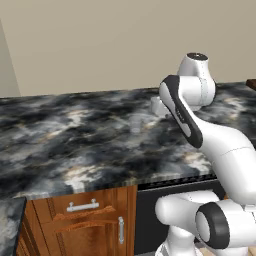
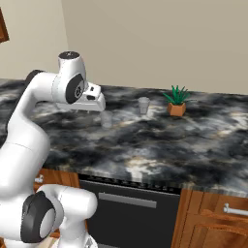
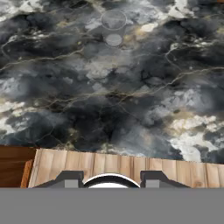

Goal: Take the tongs from the drawer on the left and place them on the dining counter next to the tray containing the hot dog.

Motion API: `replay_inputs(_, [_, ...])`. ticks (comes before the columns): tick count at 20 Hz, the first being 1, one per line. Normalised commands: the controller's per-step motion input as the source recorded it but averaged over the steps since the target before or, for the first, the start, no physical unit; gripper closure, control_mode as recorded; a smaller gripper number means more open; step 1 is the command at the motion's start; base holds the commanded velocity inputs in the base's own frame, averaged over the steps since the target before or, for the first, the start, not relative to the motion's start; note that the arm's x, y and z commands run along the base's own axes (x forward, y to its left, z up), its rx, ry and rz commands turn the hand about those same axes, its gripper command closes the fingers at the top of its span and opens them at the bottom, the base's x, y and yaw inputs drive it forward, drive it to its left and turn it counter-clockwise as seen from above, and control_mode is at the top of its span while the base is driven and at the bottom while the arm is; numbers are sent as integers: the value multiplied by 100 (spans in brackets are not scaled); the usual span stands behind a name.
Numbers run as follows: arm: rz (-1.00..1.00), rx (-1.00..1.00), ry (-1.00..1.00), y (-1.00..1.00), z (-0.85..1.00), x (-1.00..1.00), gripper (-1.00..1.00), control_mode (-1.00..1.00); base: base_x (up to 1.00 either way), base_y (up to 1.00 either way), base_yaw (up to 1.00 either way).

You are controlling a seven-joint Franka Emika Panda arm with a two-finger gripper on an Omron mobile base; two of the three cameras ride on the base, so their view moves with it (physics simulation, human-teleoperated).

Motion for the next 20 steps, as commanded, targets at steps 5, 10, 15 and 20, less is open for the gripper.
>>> replay_inputs(5, [5,0,0,1,0,-47,-100,-100,0,0,0])
replay_inputs(10, [41,0,0,39,-1,-45,-100,-100,0,0,0])
replay_inputs(15, [57,-17,0,68,-3,-30,-100,-100,0,0,0])
replay_inputs(20, [61,-32,0,74,0,-11,-100,-100,0,0,0])
